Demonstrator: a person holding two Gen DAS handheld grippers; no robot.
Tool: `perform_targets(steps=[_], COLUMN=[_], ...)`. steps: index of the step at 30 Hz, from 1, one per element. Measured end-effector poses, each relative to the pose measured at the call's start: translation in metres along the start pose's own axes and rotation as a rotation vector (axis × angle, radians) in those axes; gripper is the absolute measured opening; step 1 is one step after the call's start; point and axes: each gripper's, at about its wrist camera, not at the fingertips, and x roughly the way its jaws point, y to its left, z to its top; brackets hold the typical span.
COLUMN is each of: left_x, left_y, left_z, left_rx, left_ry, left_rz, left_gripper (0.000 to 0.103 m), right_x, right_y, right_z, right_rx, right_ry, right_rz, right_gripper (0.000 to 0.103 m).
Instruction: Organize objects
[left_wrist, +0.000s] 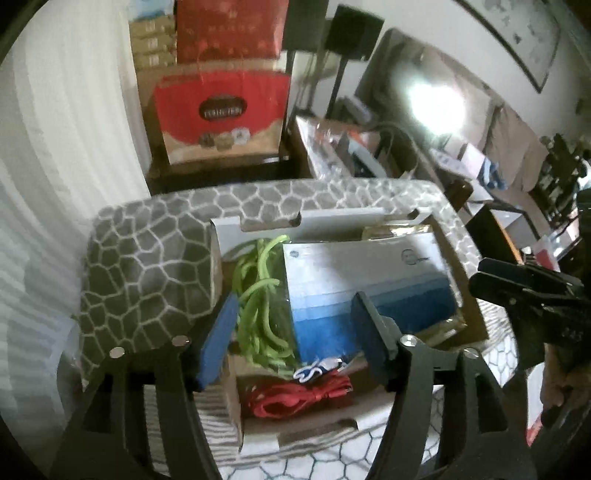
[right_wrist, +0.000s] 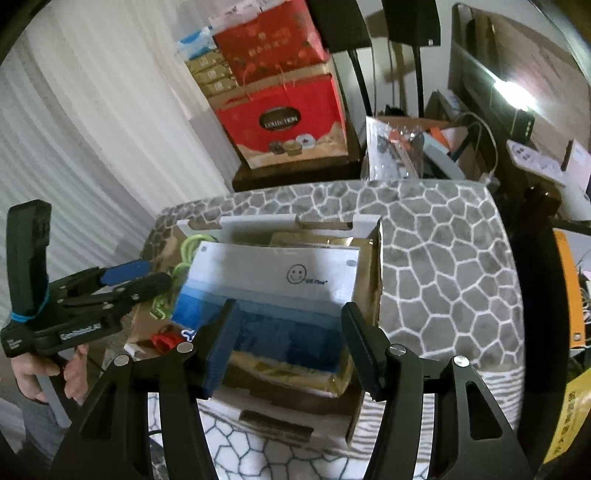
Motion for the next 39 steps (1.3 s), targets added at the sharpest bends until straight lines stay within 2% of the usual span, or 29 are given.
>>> perform_targets(steps=[5, 7, 15, 19, 22, 27, 30, 34, 39], left_x=[-0.028, -0.034, -0.040, -0.042, -0.040, -0.041, -0.045, -0.045, -0.044], left_y=[-0.010, -0.011, -0.011, -0.009, -0.007, 0.004, 0.007, 0.003, -0.006], left_z=[-0.019, -0.029, -0.053, -0.064, -0.071, -0.084, -0.091, -0.098, -0.102], left_rx=[0.015, 0.003, -0.025, -0.055, -0.075, -0.138, -0.163, -0.145, -0.133], left_ry=[-0.086, -0.102, -0.114, -0.136, -0.115, -0.106, -0.112, -0.107, -0.103], left_rz=[0.047, 0.049, 0.067, 0.094, 0.134, 0.156, 0.162, 0.204, 0.192], left_gripper=[0.085, 0.090, 0.093, 0.103, 0.103, 0.103, 0.103, 0.103, 0.103], right_x=[-0.018, -0.022, -0.033, -0.033, -0.034, -0.033, -0.032, -0.033, -0.034], right_y=[0.010, 0.015, 0.027, 0.033, 0.038, 0.040, 0.037, 0.036, 0.039], right_z=[-0.017, -0.026, -0.048, -0.060, -0.068, -0.080, -0.088, -0.097, -0.102], right_rx=[-0.038, -0.054, -0.066, -0.057, -0.059, -0.060, -0.041, -0.034, -0.034], right_ry=[-0.056, -0.076, -0.121, -0.143, -0.159, -0.159, -0.153, -0.153, -0.154], right_rz=[-0.061, -0.096, -0.129, -0.156, -0.185, -0.275, -0.256, -0.263, -0.264], right_gripper=[0.061, 0.069, 0.085, 0.093, 0.102, 0.102, 0.102, 0.102, 0.102])
